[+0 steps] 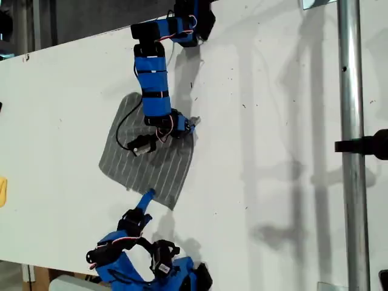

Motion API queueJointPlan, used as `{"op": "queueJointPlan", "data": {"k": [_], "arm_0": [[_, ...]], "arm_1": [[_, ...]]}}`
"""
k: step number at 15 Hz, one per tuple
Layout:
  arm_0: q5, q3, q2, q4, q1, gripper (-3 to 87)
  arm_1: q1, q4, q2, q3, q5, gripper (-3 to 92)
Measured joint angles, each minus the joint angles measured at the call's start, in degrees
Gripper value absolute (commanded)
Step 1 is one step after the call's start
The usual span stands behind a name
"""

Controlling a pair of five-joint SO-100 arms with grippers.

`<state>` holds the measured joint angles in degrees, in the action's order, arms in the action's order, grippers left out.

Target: Grasp corners of a towel and fold twice.

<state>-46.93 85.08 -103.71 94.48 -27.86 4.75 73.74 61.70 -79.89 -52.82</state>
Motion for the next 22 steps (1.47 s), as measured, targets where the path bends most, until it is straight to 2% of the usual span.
{"op": "queueJointPlan", "data": {"k": [5, 12, 15, 17, 19, 22], "arm_0": [[0.97, 3.16, 1.32, -2.99, -1.32, 44.3], [0.88, 21.45, 3.34, -18.63, -5.71, 34.2], [-0.79, 24.08, 8.0, -23.73, -5.63, 38.0], [-1.67, 24.08, 11.16, -25.49, -5.63, 37.2], [-1.41, 24.08, 14.06, -27.25, -5.54, 34.4], [-1.14, 23.64, 22.5, -28.65, -5.45, 22.8]], "arm_1": [[-0.53, -0.18, 0.0, 0.0, -0.62, -0.2], [-1.14, -0.26, 0.0, -0.18, -1.49, -0.2], [-1.32, -0.26, 0.0, -0.18, -1.49, -0.2], [-1.32, -0.26, 0.0, -0.18, -1.49, -0.2], [-1.32, -0.26, 0.09, -0.18, -1.49, -0.2], [-1.67, -0.44, 0.26, -0.53, -1.49, -0.2]]}}
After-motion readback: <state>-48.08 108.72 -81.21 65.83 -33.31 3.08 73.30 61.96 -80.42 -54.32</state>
